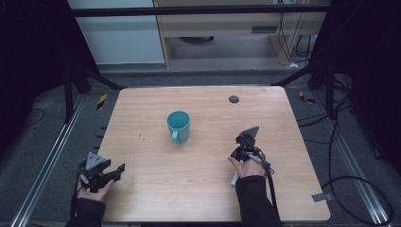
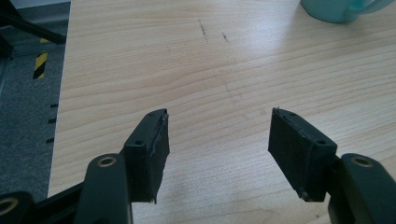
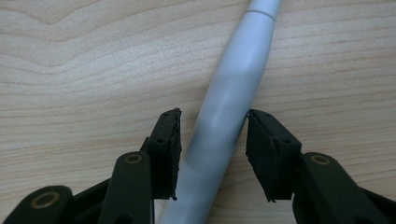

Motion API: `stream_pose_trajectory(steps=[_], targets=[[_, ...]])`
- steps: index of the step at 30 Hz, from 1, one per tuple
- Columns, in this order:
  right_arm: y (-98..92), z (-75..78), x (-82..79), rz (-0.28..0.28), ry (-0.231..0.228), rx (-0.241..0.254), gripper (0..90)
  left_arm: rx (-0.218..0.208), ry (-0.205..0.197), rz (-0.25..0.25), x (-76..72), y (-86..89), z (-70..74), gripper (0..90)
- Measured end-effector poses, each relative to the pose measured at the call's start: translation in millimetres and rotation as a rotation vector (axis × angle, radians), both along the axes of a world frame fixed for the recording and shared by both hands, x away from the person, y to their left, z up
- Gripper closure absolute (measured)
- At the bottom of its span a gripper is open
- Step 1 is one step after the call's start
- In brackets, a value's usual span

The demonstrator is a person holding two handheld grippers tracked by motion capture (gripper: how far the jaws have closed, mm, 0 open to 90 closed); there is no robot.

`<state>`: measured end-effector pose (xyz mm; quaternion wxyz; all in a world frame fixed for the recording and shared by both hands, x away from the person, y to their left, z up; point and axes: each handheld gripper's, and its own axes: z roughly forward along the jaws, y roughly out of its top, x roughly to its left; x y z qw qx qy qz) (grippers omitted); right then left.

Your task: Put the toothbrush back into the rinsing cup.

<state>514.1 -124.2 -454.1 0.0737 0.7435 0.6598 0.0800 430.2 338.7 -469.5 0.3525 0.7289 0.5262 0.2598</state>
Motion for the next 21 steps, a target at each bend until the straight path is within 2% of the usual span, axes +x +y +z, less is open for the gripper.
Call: stream_pose_trajectory(steps=[5,14,21], targets=[[1.1,-1.3,2.3,-0.003,0.008,-0.011,56.2,0.000,0.000,0.001,0.1,0.1,-0.1,37.5],[2.7,-3.3,6.6,-0.005,0.029,-0.032,65.3,0.000,0.001,-0.001,0.3,0.5,-0.2,37.5],[4.3,-4.1,7.6,0.010,0.035,-0.046,65.9,0.000,0.000,0.000,0.3,0.5,-0.2,37.5]])
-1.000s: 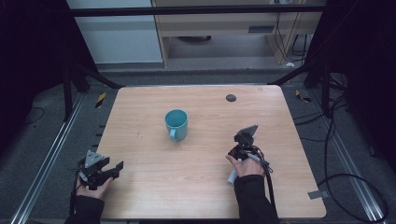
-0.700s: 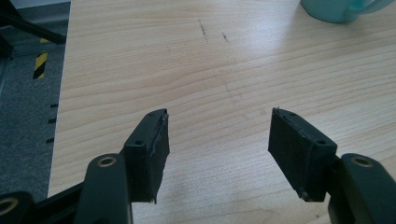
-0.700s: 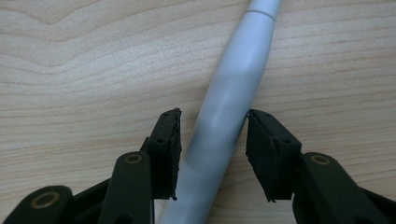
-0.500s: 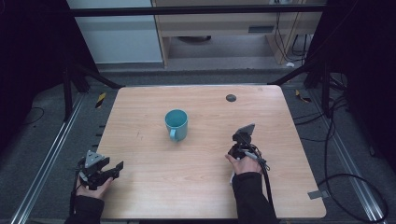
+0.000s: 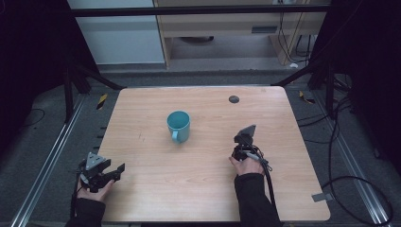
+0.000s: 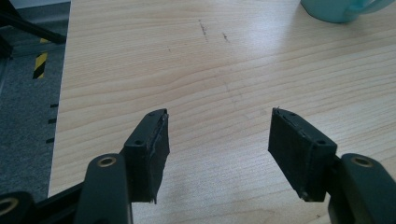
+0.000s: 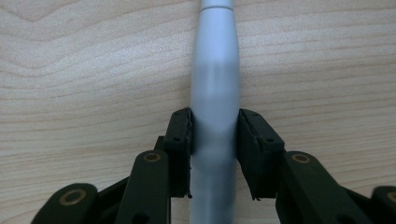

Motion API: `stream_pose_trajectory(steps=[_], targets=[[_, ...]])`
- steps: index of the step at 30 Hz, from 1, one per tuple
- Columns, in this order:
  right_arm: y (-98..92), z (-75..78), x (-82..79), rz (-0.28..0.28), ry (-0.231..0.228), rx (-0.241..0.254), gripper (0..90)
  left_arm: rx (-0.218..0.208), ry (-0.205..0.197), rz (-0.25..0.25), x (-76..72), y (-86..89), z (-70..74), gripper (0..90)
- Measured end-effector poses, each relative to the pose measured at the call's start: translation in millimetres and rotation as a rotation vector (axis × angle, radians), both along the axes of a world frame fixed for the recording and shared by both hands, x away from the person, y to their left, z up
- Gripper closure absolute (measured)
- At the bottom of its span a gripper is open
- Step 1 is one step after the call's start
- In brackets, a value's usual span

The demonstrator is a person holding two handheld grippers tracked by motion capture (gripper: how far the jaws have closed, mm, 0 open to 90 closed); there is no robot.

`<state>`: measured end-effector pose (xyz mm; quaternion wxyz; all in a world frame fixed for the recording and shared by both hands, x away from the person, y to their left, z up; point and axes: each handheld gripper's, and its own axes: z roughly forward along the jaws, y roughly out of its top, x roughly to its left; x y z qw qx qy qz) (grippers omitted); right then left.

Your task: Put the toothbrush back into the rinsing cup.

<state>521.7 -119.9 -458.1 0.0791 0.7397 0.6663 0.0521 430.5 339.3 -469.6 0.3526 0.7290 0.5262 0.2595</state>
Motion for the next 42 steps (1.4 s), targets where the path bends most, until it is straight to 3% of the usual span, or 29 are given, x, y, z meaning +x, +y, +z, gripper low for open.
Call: stream_pose_trajectory(steps=[15,27,42], targets=[[-1.1,-0.2,-0.7,0.052,-0.003,0.003,65.6,0.001,-0.001,-0.001,0.0,-0.2,0.2,37.5],[-1.2,-5.9,0.6,0.100,0.042,0.008,65.4,-0.002,0.000,-0.001,0.2,0.5,0.0,37.5],[-1.5,-6.9,1.8,0.134,0.049,0.009,65.9,0.002,0.000,-0.003,0.0,0.2,0.0,37.5]])
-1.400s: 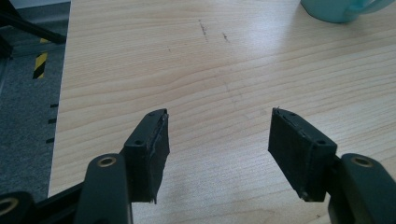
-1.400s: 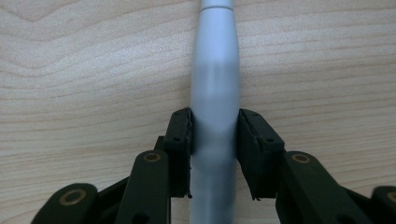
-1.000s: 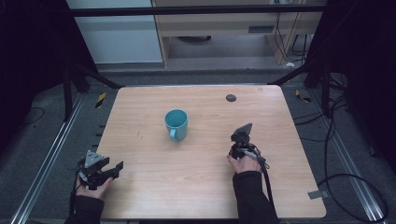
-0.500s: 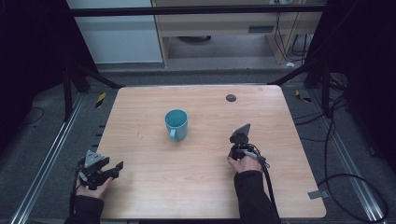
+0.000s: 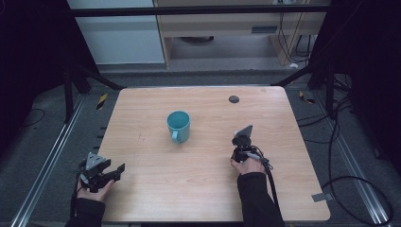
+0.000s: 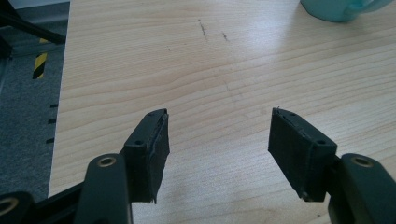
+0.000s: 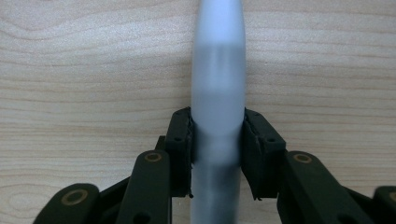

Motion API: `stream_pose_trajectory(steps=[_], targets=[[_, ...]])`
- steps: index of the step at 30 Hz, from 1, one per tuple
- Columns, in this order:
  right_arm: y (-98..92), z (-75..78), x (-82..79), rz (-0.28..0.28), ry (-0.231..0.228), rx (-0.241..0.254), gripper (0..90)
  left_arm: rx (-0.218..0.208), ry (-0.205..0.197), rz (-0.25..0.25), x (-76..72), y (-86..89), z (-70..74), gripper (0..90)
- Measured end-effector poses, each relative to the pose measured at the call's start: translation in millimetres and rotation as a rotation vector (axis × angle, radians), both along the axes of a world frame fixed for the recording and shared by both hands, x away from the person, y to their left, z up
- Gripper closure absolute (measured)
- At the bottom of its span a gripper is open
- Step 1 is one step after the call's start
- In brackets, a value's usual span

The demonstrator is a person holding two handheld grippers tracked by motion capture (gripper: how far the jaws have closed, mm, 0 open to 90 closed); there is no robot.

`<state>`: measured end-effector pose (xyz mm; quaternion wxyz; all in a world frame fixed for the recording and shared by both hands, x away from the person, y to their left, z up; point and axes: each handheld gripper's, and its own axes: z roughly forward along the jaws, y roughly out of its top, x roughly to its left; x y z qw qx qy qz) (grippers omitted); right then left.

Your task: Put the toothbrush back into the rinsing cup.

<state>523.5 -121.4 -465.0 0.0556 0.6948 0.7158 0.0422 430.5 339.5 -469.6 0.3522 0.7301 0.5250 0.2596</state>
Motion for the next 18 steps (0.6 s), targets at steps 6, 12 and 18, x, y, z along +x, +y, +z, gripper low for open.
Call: stream_pose_trajectory(steps=[6,12,18], targets=[[-0.8,-0.1,1.2,0.012,0.007,0.005,66.2,-0.002,0.000,0.001,0.0,0.5,0.1,37.5],[-4.6,3.8,-0.5,0.025,0.005,0.017,66.4,-0.004,0.000,0.004,0.1,1.1,0.2,37.5],[-8.9,23.3,-3.4,0.036,-0.040,0.024,66.5,0.002,0.000,0.001,0.2,0.2,0.1,37.5]])
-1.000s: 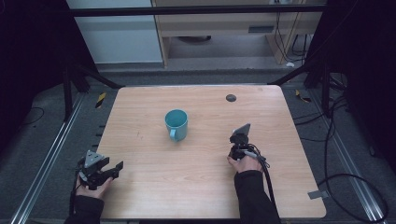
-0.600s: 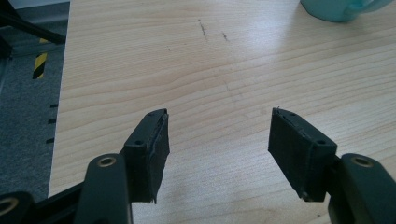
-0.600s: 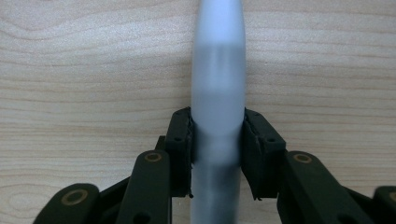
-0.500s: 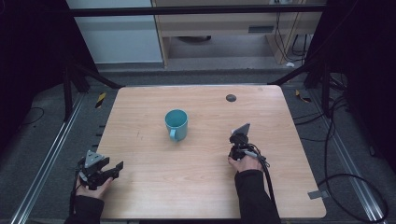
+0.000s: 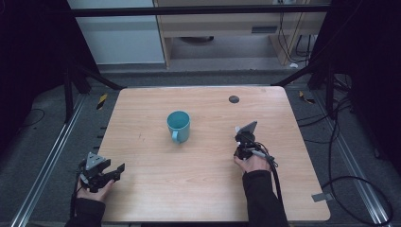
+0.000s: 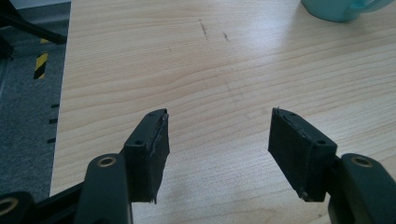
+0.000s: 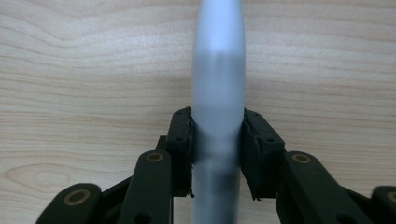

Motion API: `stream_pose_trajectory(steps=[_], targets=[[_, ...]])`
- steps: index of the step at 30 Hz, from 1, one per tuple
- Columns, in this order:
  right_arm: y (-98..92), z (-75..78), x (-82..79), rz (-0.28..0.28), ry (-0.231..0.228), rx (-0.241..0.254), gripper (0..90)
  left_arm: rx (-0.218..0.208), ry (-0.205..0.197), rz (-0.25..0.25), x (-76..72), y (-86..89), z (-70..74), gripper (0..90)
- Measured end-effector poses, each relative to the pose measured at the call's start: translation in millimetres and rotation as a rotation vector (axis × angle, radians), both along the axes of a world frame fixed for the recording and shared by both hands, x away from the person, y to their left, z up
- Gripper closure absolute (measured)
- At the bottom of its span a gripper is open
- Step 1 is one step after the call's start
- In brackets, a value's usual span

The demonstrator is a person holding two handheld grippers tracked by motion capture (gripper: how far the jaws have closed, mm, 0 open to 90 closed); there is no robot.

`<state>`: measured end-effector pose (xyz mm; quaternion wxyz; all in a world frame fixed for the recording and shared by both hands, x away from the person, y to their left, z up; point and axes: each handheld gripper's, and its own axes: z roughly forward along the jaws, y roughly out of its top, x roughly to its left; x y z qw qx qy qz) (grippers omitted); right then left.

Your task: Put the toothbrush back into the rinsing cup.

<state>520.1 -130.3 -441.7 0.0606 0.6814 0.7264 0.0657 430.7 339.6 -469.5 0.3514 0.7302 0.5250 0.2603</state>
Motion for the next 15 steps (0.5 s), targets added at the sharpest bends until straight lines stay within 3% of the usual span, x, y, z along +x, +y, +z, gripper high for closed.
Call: stream_pose_trajectory(steps=[3,9,15], targets=[[1.2,6.6,-0.1,0.000,-0.013,0.008,66.5,-0.002,0.001,0.001,0.1,0.3,-0.2,37.5],[1.9,3.5,0.8,0.010,-0.007,0.010,66.5,-0.005,-0.003,0.004,-0.1,0.5,0.2,37.5],[-1.7,11.4,-0.8,0.014,-0.066,0.023,66.6,-0.002,-0.001,0.002,0.0,0.6,0.0,37.5]])
